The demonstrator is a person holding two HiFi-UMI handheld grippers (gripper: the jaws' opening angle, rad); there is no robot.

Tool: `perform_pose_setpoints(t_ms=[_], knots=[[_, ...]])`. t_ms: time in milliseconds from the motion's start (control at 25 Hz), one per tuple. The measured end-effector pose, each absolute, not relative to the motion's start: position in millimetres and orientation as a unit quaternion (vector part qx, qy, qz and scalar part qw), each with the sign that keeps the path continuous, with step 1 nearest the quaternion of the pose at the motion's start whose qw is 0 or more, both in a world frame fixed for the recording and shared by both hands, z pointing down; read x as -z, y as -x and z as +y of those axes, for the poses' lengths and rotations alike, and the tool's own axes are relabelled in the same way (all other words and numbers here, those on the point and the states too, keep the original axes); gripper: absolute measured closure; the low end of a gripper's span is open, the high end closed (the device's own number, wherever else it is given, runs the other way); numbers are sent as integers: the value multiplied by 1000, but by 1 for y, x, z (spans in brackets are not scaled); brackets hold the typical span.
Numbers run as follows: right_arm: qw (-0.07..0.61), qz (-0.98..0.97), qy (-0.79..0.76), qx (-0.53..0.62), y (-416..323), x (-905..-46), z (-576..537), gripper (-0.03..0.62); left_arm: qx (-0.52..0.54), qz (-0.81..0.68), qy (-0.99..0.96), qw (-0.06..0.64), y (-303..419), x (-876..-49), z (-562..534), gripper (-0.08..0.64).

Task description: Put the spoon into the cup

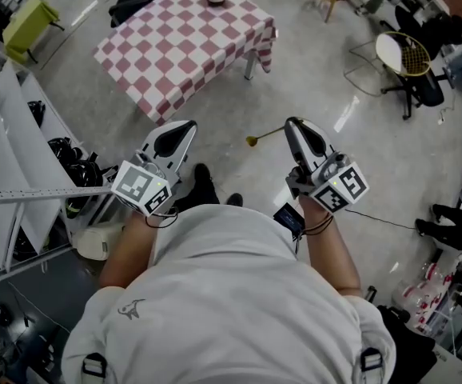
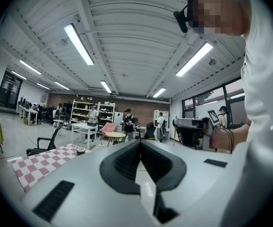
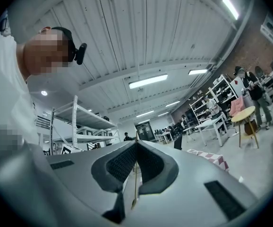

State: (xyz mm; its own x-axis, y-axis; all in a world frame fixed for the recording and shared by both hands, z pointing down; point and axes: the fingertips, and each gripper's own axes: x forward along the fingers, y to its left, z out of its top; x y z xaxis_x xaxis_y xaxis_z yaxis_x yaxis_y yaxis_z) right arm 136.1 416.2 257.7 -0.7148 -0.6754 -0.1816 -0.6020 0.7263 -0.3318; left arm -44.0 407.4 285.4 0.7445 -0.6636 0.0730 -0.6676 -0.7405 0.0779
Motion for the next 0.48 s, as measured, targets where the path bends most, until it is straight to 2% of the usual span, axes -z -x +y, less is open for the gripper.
perform_pose_setpoints(t_ms=[480], knots=[[150, 905, 375, 133, -149, -261, 342, 560, -18, -335, -941, 48, 38, -287, 321, 546]])
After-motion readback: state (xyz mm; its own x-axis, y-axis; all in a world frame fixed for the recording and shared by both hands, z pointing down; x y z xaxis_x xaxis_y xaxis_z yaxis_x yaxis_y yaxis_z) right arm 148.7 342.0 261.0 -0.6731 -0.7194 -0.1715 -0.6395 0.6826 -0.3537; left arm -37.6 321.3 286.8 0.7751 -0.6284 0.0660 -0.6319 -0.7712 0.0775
